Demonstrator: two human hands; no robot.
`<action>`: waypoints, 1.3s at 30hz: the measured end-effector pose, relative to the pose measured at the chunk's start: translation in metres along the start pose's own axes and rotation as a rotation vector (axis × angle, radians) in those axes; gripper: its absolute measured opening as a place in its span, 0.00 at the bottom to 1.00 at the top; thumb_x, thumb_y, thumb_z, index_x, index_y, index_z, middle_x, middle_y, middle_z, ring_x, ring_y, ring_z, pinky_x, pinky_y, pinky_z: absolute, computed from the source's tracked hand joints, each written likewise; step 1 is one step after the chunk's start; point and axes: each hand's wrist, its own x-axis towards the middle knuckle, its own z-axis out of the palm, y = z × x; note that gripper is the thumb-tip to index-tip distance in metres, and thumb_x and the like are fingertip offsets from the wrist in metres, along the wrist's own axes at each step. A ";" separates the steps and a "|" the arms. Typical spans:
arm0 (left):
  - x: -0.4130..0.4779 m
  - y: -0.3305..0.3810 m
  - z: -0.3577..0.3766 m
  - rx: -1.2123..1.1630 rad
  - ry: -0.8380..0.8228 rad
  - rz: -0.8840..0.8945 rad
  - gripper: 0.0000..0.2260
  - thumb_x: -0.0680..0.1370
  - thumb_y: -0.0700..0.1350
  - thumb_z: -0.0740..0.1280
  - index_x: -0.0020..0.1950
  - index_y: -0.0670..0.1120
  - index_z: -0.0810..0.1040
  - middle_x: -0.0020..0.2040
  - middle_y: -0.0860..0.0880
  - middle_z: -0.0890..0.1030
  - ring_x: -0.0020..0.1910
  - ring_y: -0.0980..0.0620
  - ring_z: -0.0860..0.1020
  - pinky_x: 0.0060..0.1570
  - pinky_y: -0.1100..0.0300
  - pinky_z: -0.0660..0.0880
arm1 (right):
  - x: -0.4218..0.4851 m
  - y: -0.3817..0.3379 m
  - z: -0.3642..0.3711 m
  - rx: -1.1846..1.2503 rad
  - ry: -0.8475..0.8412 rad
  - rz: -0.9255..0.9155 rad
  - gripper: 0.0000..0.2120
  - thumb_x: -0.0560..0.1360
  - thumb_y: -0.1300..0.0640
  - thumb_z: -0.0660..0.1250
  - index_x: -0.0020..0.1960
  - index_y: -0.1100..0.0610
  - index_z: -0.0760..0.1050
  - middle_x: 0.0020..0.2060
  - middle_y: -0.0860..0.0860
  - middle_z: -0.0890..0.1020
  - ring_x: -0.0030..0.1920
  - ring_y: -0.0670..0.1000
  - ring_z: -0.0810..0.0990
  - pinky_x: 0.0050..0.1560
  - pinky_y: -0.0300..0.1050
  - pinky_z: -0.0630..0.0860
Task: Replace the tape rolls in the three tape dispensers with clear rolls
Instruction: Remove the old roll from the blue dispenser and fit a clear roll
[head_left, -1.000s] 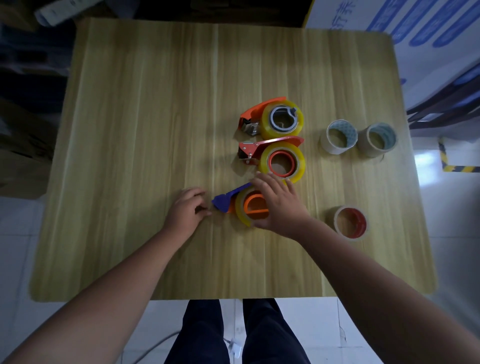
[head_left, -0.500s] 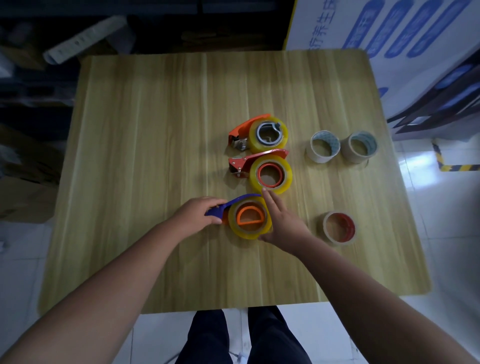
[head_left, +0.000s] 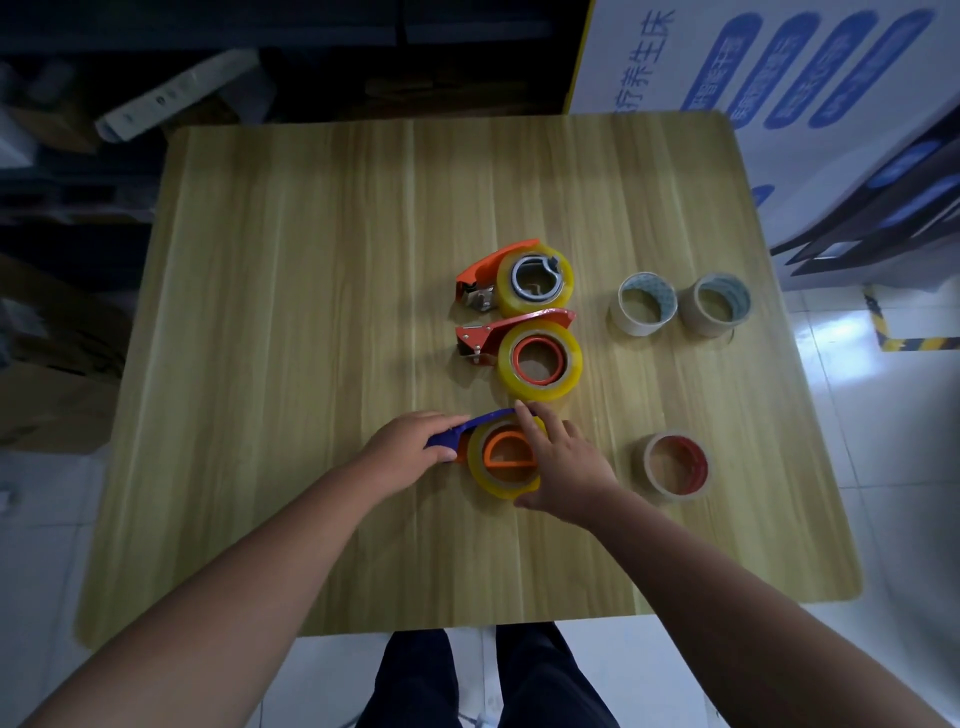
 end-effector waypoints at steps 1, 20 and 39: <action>0.001 0.002 0.002 0.005 -0.001 0.007 0.24 0.78 0.44 0.68 0.73 0.57 0.68 0.70 0.56 0.72 0.67 0.56 0.70 0.66 0.57 0.69 | -0.002 0.004 0.000 0.003 0.003 0.006 0.61 0.66 0.37 0.76 0.78 0.44 0.33 0.78 0.48 0.45 0.73 0.58 0.61 0.66 0.53 0.72; 0.002 0.032 0.019 -0.040 0.299 -0.082 0.17 0.79 0.50 0.65 0.68 0.50 0.74 0.66 0.51 0.77 0.63 0.52 0.74 0.60 0.58 0.71 | -0.059 0.121 -0.016 0.077 -0.067 0.471 0.44 0.73 0.41 0.71 0.80 0.45 0.49 0.77 0.57 0.54 0.69 0.64 0.70 0.63 0.52 0.72; 0.016 0.086 0.031 0.149 0.495 -0.085 0.13 0.79 0.47 0.67 0.63 0.47 0.79 0.59 0.47 0.81 0.58 0.47 0.77 0.51 0.56 0.73 | 0.003 0.195 -0.084 0.051 0.208 0.363 0.23 0.76 0.45 0.65 0.69 0.46 0.66 0.68 0.53 0.69 0.63 0.59 0.70 0.56 0.57 0.76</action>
